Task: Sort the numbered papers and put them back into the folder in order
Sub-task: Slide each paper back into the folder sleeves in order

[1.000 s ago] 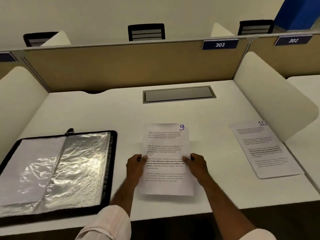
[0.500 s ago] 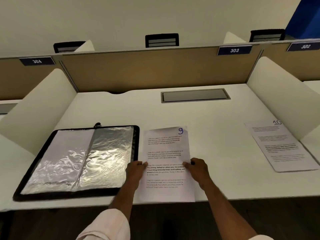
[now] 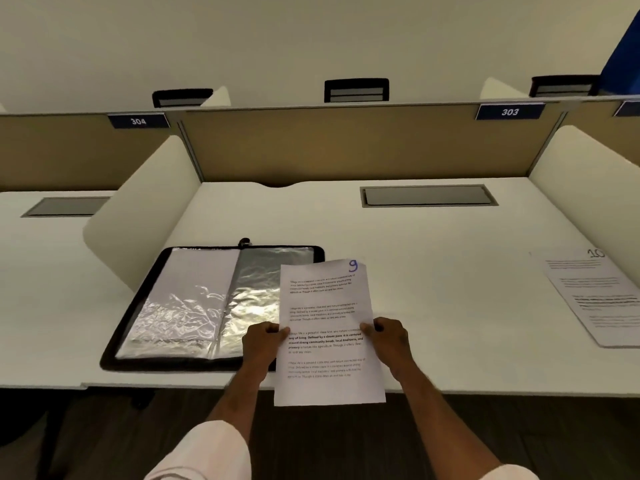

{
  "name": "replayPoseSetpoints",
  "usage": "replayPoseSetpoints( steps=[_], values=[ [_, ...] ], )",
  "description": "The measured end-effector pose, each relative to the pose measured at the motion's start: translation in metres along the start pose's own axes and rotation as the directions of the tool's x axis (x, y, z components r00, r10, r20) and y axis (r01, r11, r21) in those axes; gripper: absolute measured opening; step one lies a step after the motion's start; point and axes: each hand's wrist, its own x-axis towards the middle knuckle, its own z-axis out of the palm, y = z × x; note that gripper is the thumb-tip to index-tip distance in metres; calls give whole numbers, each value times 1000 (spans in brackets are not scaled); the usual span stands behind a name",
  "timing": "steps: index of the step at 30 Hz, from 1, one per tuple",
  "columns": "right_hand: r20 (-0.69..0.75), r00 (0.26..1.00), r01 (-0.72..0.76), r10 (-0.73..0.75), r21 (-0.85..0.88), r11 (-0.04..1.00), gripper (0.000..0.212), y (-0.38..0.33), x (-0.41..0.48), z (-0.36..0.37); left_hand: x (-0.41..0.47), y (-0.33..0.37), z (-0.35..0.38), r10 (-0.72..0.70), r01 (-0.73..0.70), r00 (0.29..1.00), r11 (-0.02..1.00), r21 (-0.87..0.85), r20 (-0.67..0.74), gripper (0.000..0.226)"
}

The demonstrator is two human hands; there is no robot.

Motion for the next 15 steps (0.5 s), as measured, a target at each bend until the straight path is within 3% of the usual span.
replayPoseSetpoints(
  steps=[4, 6, 8, 11, 15],
  values=[
    [-40, 999, 9, -14, -109, 994, 26, -22, 4, 47, 25, -10, -43, 1, -1, 1000, 1000, 28, 16, 15],
    [-93, 995, 21, -28, -76, 997, 20, -37, -2, 73, 46, -16, -66, 16, -17, 1000, 997, 77, 13, 18],
    [-109, 990, 87, -90, -36, 996, 49, -50, -12, 95, 62, -21, -84, 48, -49, 999, 991, 127, 9, 19],
    [-111, 973, 187, -201, -124, 974, 61, -66, -17, 132, 75, -19, -104, 127, -119, 992, 968, 223, -23, 23],
    [-151, 942, 263, -299, -218, 940, 37, -81, -28, 178, 81, -17, -118, 190, -167, 980, 948, 272, -63, 17]
  ],
)
